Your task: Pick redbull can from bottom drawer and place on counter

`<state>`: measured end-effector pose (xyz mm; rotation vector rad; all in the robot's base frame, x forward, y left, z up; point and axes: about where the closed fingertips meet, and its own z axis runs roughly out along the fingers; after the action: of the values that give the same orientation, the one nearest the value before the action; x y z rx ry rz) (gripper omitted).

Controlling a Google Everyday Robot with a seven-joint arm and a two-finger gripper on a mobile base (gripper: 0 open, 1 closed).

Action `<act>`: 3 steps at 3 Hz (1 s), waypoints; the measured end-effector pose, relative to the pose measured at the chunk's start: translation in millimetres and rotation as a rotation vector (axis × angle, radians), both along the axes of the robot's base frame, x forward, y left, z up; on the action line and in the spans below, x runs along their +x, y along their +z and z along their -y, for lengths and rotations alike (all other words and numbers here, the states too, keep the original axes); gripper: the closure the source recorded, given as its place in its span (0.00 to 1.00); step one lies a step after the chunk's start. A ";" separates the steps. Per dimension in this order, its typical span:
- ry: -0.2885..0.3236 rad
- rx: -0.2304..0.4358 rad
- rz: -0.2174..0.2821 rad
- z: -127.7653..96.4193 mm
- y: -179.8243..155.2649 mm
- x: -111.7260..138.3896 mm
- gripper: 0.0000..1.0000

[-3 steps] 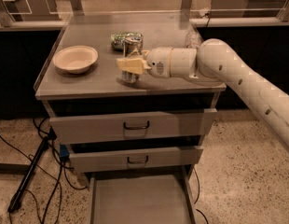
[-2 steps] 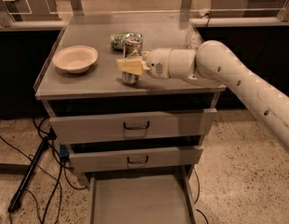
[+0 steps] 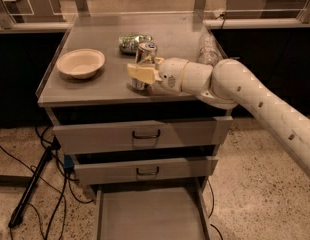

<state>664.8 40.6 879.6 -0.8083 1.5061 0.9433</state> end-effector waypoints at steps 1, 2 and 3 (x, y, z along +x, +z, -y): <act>-0.009 0.012 0.030 0.1 2.0 -1.6 1.00; -0.003 0.012 0.045 -0.6 3.1 -2.4 1.00; -0.003 0.012 0.045 -0.6 3.1 -2.4 1.00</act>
Offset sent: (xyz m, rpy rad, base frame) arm -0.0018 -0.0047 0.0036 0.0127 -0.0624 -0.0062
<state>662.5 41.2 882.8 -0.8131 1.4609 0.9254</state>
